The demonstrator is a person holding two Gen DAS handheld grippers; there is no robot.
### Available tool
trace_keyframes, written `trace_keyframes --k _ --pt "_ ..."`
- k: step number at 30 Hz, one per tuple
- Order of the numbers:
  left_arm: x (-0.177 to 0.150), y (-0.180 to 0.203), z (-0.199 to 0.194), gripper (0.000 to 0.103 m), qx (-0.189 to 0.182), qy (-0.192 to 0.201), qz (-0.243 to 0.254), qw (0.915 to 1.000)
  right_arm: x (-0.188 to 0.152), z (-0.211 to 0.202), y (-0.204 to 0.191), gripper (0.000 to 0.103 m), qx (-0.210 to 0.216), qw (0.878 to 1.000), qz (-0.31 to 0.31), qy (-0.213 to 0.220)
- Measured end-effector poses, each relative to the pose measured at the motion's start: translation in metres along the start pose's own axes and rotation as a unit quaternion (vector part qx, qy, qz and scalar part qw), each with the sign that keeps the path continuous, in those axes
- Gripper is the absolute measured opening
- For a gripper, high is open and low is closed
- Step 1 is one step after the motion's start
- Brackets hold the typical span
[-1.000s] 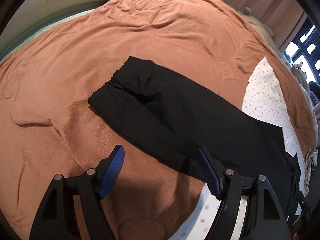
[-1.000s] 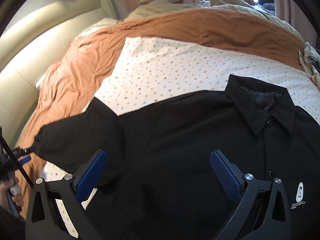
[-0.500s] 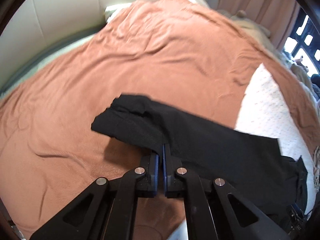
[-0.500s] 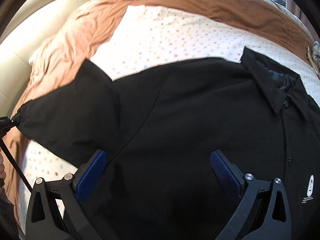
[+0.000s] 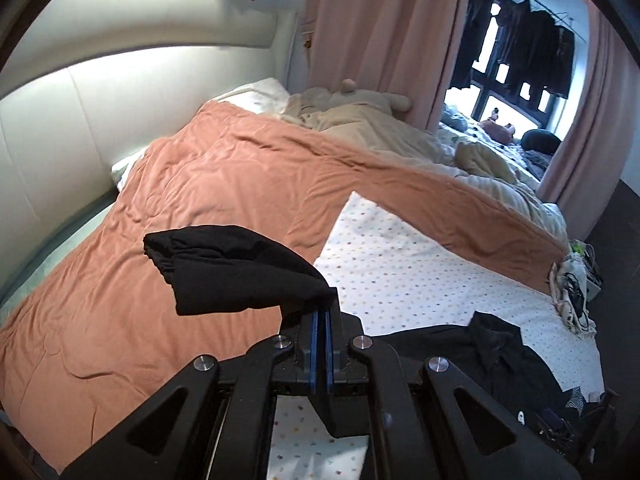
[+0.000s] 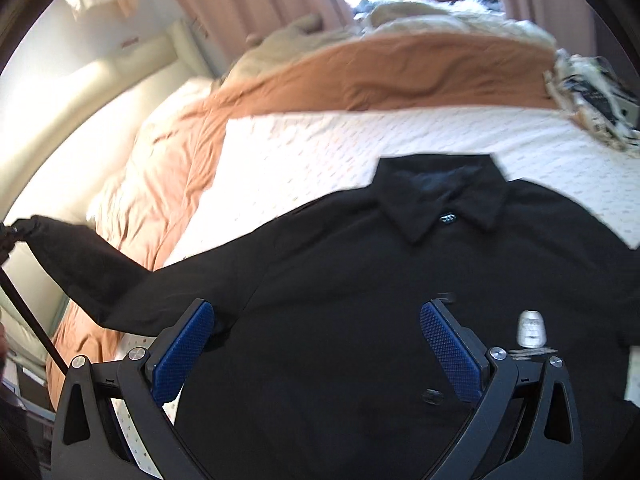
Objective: Fold large clothes
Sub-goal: 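Lift the held sleeve with the left gripper and carry it across the shirt body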
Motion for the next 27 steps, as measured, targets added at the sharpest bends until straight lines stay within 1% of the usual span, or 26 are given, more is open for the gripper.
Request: trace_keyframes --k 3,6,8,12,15,20,24,27 --pt "0.010 0.041 -0.010 0.005 -0.020 0.005 0.027 0.9994 -0.019 -0.020 0.029 0.103 -0.005 0.999 0.030 0.008" --pt "0.012 0.078 -0.017 0.005 -0.040 0.010 0.049 0.9980 -0.033 -0.035 0.052 0.103 -0.032 0.998 0.044 0.019" --pt "0.011 0.099 -0.018 0.005 -0.056 0.009 0.055 0.9969 -0.040 -0.046 0.075 0.103 -0.031 0.998 0.060 0.019" --pt "0.006 0.142 -0.015 0.005 -0.078 0.004 0.077 0.9940 -0.045 -0.060 0.101 0.103 -0.030 0.995 0.098 0.015" --pt "0.002 0.169 -0.007 0.005 -0.098 0.000 0.090 0.9911 -0.044 -0.071 0.114 0.103 -0.037 0.994 0.105 0.021" --pt "-0.013 0.214 0.015 0.005 -0.137 -0.023 0.105 0.9847 -0.043 -0.074 0.144 0.103 -0.042 0.991 0.126 0.026" --pt "-0.030 0.249 0.035 0.005 -0.173 -0.044 0.112 0.9776 -0.043 -0.063 0.168 0.103 -0.039 0.987 0.157 0.016" --pt "-0.046 0.274 0.054 0.005 -0.188 -0.064 0.123 0.9722 -0.044 -0.051 0.185 0.103 -0.032 0.983 0.183 0.004"
Point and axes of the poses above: each gripper's, at about its wrist camera, not at the fingertips, and z roughly the way its jaws point, y to its right, x to its top, the point moved 3 cm from there along z, roughly the way its jaws point, and after that the axes turned 14 degrees about -x, right-handed, at the moved point
